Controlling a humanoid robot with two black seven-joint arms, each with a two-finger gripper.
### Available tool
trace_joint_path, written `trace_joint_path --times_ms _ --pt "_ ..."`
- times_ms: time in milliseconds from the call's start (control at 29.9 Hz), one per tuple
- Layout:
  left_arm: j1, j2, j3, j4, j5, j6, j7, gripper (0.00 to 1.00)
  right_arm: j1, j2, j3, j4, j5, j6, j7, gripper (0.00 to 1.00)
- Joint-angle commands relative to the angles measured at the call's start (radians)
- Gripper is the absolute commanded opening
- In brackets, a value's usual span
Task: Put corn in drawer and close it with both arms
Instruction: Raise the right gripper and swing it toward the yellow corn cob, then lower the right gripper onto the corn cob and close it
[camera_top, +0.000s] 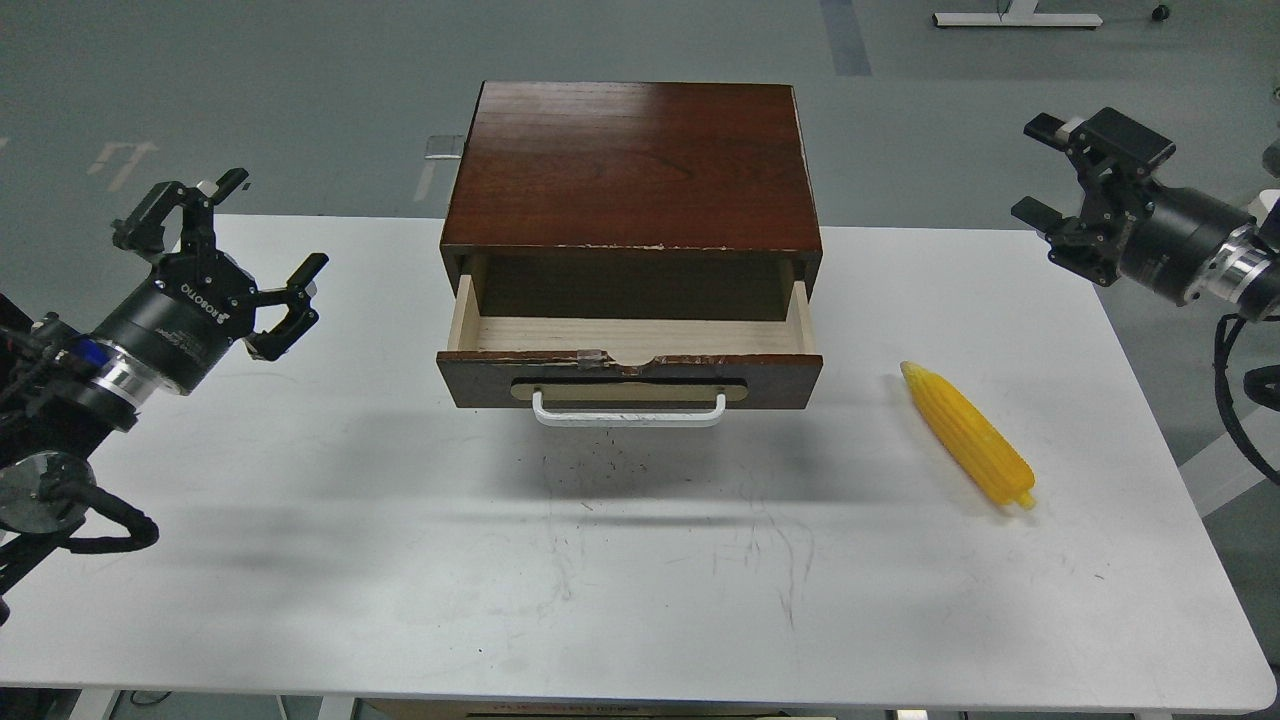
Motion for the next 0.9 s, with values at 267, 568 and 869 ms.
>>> trace_joint_path --times_ms 267,568,869 --pt "-0.002 0.006 0.001 -0.004 0.000 0.000 0.000 0.99 0.193 -0.020 -0.313 0.068 -0.580 0.000 0.000 1.00" --pt "-0.002 0.003 0.004 -0.004 0.000 0.000 0.000 0.99 0.242 0.052 -0.446 0.051 -0.804 -0.020 0.000 1.00" --pt "0.000 0.003 0.004 -0.004 0.000 0.000 0.000 0.99 0.239 0.103 -0.535 0.004 -0.823 -0.055 0.000 1.00"
